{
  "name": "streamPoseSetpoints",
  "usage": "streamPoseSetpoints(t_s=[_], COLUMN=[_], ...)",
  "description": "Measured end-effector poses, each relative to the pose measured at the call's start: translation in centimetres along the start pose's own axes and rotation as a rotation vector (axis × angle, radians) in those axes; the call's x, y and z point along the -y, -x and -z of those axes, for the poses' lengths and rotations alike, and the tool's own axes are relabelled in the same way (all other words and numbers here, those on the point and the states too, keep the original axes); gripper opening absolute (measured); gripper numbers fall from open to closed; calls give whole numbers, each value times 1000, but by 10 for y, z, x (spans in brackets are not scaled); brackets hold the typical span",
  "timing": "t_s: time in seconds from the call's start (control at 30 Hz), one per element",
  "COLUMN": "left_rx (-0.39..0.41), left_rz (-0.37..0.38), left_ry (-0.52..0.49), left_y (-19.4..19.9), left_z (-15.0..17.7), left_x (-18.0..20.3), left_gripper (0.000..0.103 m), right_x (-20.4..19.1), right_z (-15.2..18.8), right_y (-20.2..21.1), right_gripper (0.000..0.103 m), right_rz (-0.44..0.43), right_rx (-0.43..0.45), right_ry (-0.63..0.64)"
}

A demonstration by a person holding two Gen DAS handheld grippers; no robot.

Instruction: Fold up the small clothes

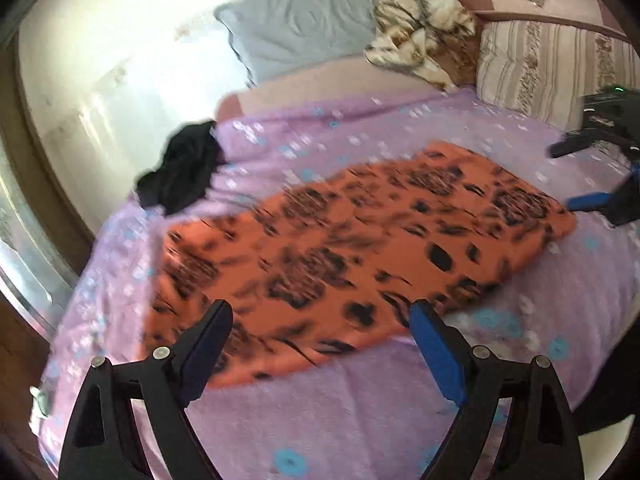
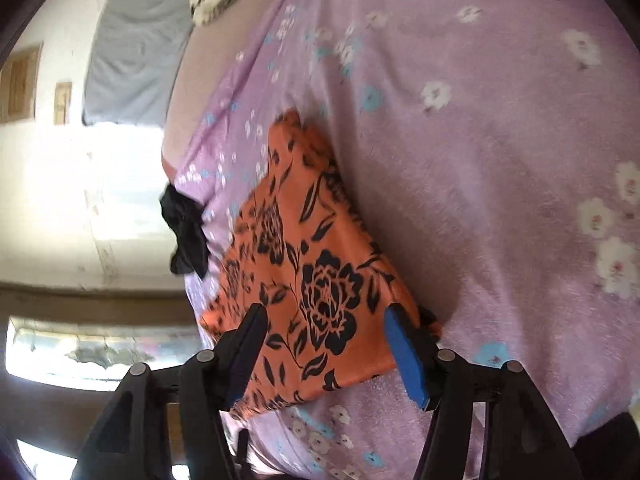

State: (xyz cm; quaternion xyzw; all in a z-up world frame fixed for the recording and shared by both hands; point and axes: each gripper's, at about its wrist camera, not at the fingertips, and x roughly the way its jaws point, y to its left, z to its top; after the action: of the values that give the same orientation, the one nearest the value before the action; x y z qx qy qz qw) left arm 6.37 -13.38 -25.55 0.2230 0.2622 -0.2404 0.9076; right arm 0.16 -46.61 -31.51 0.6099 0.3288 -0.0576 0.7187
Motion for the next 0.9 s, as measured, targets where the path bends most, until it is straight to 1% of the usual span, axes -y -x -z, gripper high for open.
streamPoseSetpoints(t_s=[0.03,0.07,0.13,0.2,0.23,0.3,0.37,0.4,0.47,0.53,0.6,0.67,0.7,0.73,0.77,0.83,0.9], left_rx=[12,1,-64,-132,-150,-180,-198,-221,-262,-290,-320,-386,-422,-447,-448,-428,-409], left_rz=[-7,-8,-25,-64,-83,-130,-158,-177,-204,-236,-274,-312,-316,-300,-277,-260,-257], left_ry=[34,74,190,308,355,418,478,512,580,648,686,670,658,657,675,699,726], left_y=[-1,-8,-24,-43,-49,-55,-59,-62,-65,-65,-65,-73,-78,-83,-82,-76,-69], left_z=[-4,-5,-9,-11,-10,-4,6,13,27,40,50,60,65,70,72,72,74], left_x=[-13,-26,-54,-84,-96,-115,-131,-139,-154,-172,-186,-192,-194,-194,-197,-203,-212], left_gripper=[90,90,90,90,90,90,90,90,90,90,90,90,90,90,90,90,90], right_x=[1,2,5,8,9,9,6,6,6,3,-2,-7,-10,-14,-22,-42,-75], right_z=[1,6,16,24,25,24,23,22,21,19,17,16,17,17,20,27,37], right_y=[6,11,15,6,2,-8,-21,-27,-35,-39,-45,-48,-48,-46,-45,-42,-40], right_gripper=[65,65,65,65,65,65,65,64,62,60,53,34,29,23,20,18,18], right_rz=[-33,-63,-30,28,44,47,67,76,81,103,142,183,203,226,250,290,314], right_rx=[-7,-26,-35,-59,-60,-49,-42,-31,12,60,103,138,155,169,190,233,275], right_ry=[1,3,2,-8,-25,-42,-43,-54,-75,-65,-43,-12,4,33,65,139,242])
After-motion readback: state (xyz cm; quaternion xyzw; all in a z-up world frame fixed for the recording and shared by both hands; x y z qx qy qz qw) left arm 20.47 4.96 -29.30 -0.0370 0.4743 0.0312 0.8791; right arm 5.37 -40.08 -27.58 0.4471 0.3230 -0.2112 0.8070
